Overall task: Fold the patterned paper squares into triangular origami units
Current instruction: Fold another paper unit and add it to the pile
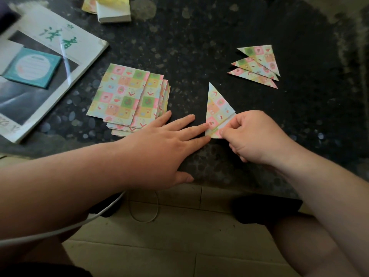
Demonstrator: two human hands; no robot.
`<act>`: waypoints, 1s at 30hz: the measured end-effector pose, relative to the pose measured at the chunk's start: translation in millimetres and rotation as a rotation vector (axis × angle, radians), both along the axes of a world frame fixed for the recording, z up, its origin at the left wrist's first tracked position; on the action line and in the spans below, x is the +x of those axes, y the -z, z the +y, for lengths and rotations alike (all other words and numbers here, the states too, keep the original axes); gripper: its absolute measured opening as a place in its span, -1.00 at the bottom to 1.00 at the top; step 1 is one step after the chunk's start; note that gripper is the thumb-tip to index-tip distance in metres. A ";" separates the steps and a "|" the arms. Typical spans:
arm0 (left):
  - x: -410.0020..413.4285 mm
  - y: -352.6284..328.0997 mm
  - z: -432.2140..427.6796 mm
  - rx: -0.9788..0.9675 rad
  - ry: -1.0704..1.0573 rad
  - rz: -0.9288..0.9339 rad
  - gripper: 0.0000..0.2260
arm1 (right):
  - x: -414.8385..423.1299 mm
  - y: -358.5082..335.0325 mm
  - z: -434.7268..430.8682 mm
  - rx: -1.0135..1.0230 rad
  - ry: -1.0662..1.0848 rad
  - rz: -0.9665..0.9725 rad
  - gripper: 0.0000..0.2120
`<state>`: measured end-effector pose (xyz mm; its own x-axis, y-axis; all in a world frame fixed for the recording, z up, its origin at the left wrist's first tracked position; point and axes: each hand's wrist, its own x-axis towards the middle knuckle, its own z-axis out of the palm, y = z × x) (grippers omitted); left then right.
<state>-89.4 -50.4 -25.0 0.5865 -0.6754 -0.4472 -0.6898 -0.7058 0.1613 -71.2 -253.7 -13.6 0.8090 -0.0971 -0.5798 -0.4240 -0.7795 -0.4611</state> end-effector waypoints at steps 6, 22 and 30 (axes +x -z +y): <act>15.3 1.7 4.4 -0.171 -0.045 -0.016 -0.36 | -1.2 -0.4 -0.8 -0.004 -0.008 -0.012 -0.70; 67.7 6.7 -31.0 -0.379 -0.299 0.043 -0.95 | -1.4 0.3 -1.6 -0.005 -0.022 -0.024 -0.74; 79.9 1.0 -35.5 -0.285 -0.243 0.068 -0.96 | -0.5 4.5 -1.3 -0.003 -0.004 -0.037 -0.75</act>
<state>-9.4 -85.9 -26.0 0.7201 -0.6233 -0.3050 -0.4888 -0.7676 0.4145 -71.6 -255.0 -18.1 0.8303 -0.0953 -0.5492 -0.4035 -0.7824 -0.4744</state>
